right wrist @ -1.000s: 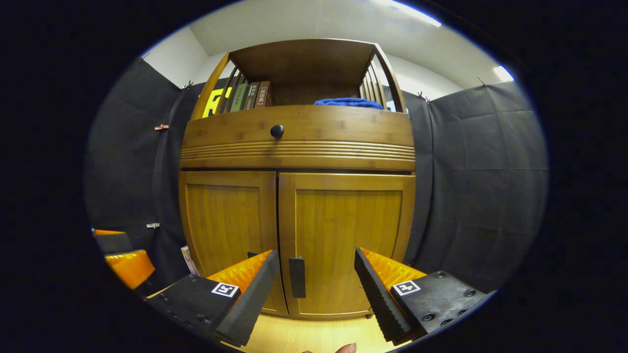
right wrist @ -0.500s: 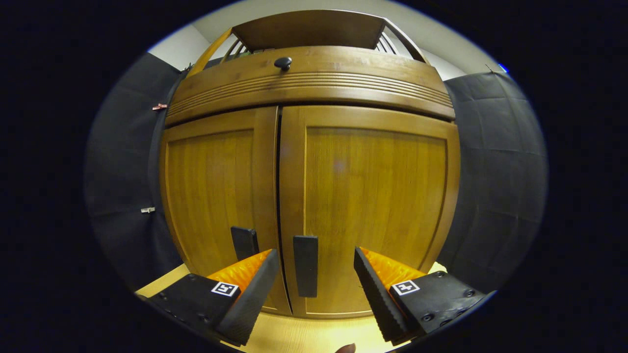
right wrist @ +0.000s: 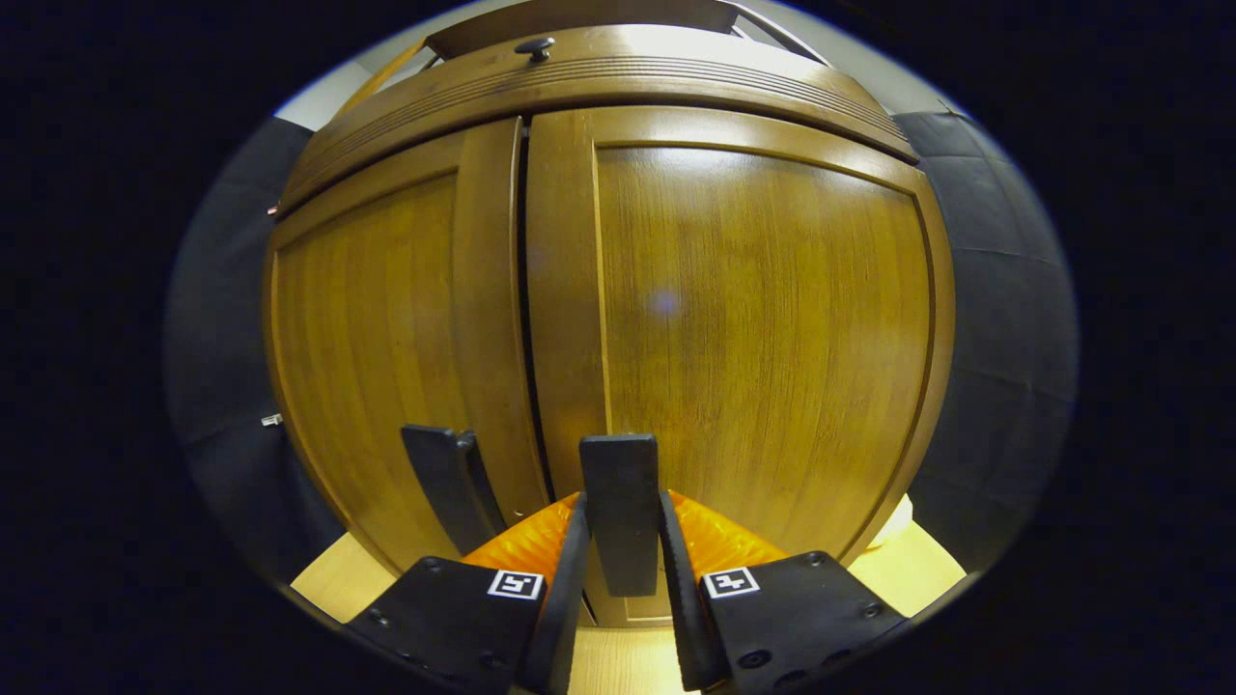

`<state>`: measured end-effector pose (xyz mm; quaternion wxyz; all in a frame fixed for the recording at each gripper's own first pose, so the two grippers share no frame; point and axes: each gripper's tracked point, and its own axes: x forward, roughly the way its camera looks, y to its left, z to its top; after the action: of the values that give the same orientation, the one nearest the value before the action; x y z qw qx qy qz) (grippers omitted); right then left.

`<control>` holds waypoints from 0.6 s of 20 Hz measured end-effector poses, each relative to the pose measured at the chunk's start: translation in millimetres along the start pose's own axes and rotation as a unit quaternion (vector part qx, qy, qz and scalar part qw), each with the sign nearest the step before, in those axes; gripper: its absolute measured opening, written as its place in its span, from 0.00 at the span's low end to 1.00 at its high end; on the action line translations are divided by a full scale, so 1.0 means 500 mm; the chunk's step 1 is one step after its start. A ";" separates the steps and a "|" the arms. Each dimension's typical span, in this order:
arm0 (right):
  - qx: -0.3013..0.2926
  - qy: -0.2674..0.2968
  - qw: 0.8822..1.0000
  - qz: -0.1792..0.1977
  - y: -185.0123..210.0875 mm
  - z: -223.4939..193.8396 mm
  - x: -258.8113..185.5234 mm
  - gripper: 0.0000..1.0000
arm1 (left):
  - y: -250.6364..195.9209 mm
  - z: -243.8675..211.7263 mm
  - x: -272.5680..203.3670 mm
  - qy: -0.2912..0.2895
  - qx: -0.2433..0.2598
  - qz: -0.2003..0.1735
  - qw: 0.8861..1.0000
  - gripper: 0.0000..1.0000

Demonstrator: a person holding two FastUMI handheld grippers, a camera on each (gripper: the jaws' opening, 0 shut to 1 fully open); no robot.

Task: Open the right door of the double-door shoe cabinet with the right hand, and open the left door with the left hand.

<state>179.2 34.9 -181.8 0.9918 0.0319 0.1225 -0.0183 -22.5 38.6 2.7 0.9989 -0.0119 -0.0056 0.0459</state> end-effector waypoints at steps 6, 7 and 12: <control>-0.012 -0.003 1.000 0.015 0.005 -0.001 -0.008 0.23 | 0.008 -0.005 -0.012 0.004 -0.008 -0.002 1.000 0.94; -0.006 0.003 1.000 0.024 0.006 -0.002 -0.009 0.24 | 0.008 -0.004 -0.015 0.004 -0.007 -0.002 1.000 0.94; 0.003 0.007 0.999 0.051 0.007 0.006 -0.017 0.23 | -0.007 -0.006 -0.022 0.003 -0.007 -0.009 1.000 0.94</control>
<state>171.9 38.6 -176.5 0.9904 0.0416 0.1280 0.0319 -33.1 33.9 -0.5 0.9991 -0.0192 -0.0028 0.0368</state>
